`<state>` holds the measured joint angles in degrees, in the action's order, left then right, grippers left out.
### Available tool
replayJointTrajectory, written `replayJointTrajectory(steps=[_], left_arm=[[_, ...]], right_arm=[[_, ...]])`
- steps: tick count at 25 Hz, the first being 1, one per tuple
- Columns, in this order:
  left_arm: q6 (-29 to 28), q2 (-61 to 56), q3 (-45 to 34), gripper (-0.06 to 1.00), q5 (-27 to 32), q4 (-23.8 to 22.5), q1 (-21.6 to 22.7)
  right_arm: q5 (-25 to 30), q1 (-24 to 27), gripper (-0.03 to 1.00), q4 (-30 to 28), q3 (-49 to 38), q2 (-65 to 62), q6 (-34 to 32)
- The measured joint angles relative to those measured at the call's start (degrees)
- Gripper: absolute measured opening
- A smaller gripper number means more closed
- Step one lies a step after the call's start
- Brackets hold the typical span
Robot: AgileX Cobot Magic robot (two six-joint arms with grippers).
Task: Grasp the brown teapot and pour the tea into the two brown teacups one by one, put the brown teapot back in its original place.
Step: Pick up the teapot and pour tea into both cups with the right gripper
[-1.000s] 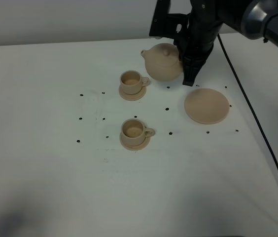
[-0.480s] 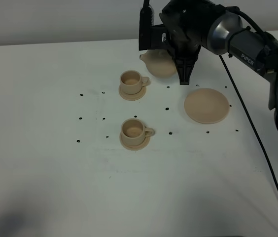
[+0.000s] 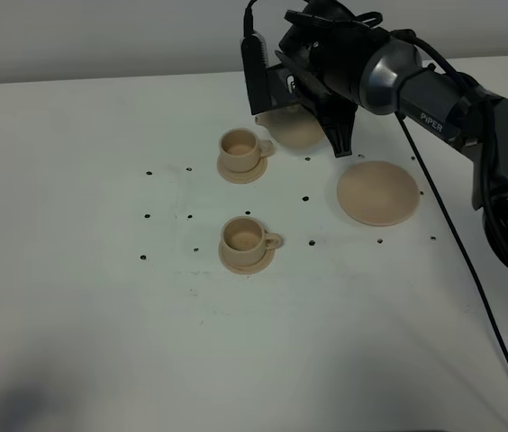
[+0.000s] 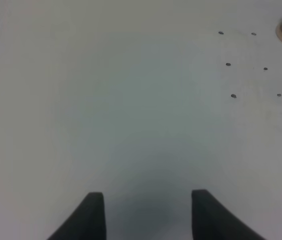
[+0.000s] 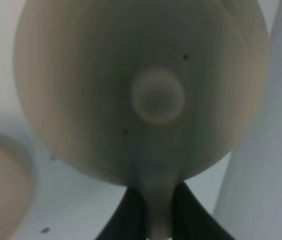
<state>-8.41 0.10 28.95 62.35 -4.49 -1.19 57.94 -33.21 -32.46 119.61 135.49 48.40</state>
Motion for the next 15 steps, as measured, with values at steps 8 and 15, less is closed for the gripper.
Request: replayJointTrajectory(steps=[8,15], left_arm=[[0.00,0.00,0.00,0.43,0.00,0.00,0.00],[0.00,0.00,0.00,0.43,0.00,0.00,0.00]], right_arm=[[-2.97,-1.89,0.10,-7.51,0.04,2.33,-1.04],[-5.07,-3.26,0.10,-12.96,0.04,3.68,-1.33]])
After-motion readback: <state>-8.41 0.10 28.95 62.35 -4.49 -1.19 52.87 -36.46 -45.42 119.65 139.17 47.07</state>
